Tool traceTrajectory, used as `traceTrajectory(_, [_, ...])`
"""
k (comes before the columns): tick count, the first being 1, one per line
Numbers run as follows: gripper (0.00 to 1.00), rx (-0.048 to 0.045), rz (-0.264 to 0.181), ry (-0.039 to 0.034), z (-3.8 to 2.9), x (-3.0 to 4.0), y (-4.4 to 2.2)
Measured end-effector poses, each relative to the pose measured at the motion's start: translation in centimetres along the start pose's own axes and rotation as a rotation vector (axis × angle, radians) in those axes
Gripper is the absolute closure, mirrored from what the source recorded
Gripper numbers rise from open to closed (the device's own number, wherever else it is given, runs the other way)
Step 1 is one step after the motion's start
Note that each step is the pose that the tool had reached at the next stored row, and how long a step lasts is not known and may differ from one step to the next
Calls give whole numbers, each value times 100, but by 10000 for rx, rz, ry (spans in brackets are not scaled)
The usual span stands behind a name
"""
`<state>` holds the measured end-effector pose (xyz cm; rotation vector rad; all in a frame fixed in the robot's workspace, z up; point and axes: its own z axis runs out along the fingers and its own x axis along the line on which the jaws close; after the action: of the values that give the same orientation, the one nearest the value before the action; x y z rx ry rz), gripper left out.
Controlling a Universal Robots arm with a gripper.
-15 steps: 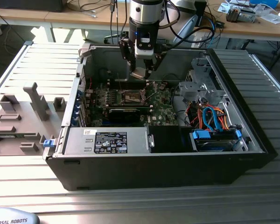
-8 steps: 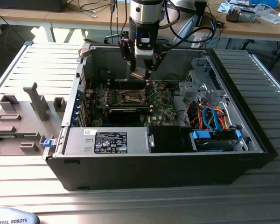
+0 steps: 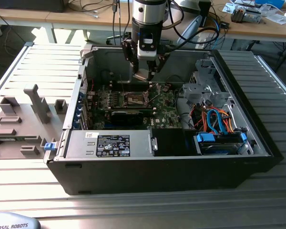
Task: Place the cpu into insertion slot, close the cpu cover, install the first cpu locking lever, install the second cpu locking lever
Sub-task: 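Place the cpu into insertion slot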
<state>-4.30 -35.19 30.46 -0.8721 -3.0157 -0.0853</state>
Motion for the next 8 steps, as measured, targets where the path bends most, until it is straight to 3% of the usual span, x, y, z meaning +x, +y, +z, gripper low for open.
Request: traceTrajectory(8, [46, -1, 44, -2, 0, 0, 0])
